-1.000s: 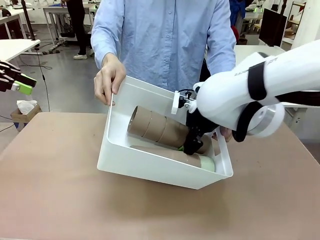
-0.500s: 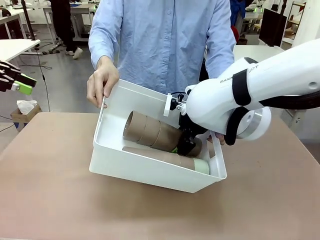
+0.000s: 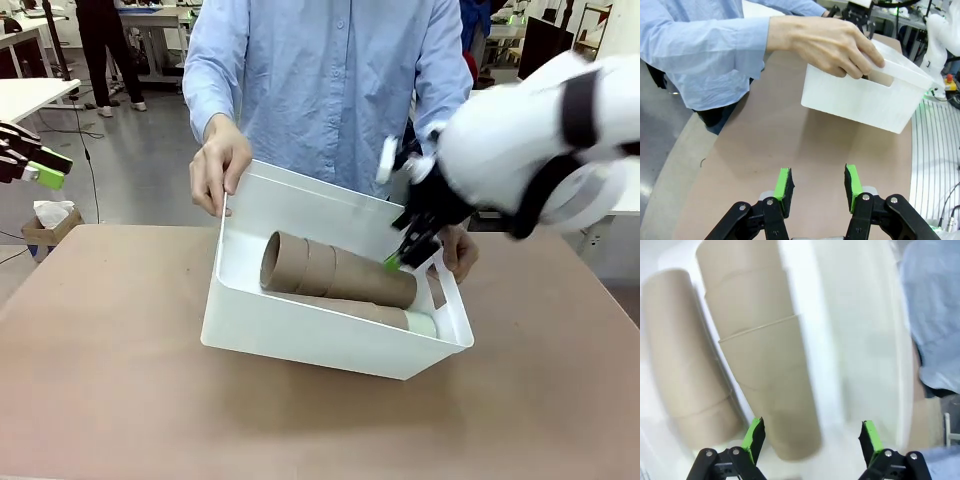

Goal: Stack the cups and store them in the basket.
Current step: Place the stack of Reusable plastic cups into the Pantry Basket.

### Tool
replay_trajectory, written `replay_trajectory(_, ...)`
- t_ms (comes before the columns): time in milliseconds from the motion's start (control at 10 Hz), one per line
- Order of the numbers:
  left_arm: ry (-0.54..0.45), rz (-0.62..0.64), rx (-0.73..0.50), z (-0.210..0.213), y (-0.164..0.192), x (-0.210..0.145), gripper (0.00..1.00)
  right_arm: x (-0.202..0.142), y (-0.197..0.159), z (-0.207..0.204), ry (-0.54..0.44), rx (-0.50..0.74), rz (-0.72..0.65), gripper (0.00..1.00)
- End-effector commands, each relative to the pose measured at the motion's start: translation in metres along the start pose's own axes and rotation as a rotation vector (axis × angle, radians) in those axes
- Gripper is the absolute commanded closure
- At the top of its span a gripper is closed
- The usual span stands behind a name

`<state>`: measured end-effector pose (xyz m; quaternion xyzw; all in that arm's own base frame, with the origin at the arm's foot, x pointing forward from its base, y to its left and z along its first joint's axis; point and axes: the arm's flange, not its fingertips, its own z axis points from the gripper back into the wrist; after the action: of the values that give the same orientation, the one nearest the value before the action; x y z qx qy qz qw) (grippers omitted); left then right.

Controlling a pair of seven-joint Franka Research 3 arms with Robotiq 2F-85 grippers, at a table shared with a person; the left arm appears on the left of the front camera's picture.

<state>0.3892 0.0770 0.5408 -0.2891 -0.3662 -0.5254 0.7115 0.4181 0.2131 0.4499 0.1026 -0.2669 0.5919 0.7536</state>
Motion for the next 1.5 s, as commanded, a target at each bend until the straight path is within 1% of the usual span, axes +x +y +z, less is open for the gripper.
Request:
replay_trajectory(0, -0.016, 0.001, -0.001, 0.0, -0.001, 0.003, 0.44, -0.007, -0.037, 0.067, -0.043, 0.025, -0.035, 0.0)
replay_trajectory(200, -0.016, 0.001, -0.001, 0.0, -0.001, 0.003, 0.44, -0.035, -0.073, 0.118, -0.116, 0.063, -0.089, 0.0)
replay_trajectory(400, -0.016, 0.001, -0.001, 0.0, -0.001, 0.003, 0.44, -0.073, -0.108, 0.139, -0.15, 0.086, -0.143, 0.0)
replay_trajectory(500, -0.016, 0.001, -0.001, 0.0, -0.001, 0.003, 0.44, -0.105, -0.126, 0.148, -0.243, 0.1, -0.176, 0.0)
replay_trajectory(700, -0.016, 0.001, -0.001, 0.0, -0.001, 0.003, 0.44, -0.145, -0.132, 0.162, -0.375, 0.125, -0.179, 0.0)
replay_trajectory(800, -0.016, 0.001, -0.001, 0.0, -0.001, 0.003, 0.44, -0.158, -0.128, 0.167, -0.405, 0.115, -0.177, 0.0)
replay_trajectory(900, -0.016, 0.001, -0.001, 0.0, -0.001, 0.003, 0.44, -0.167, -0.124, 0.174, -0.435, 0.097, -0.169, 0.0)
replay_trajectory(1000, -0.016, 0.001, -0.001, 0.0, -0.001, 0.003, 0.44, -0.171, -0.121, 0.177, -0.455, 0.085, -0.145, 0.0)
replay_trajectory(1100, -0.016, 0.001, -0.001, 0.0, -0.001, 0.003, 0.44, -0.17, -0.117, 0.182, -0.495, 0.045, -0.136, 0.0)
replay_trajectory(1200, -0.016, 0.001, -0.001, 0.0, -0.001, 0.003, 0.44, -0.173, -0.127, 0.178, -0.414, 0.093, -0.185, 0.0)
replay_trajectory(1400, -0.016, 0.001, -0.001, 0.0, -0.001, 0.003, 0.44, -0.173, -0.127, 0.178, -0.414, 0.093, -0.185, 0.0)
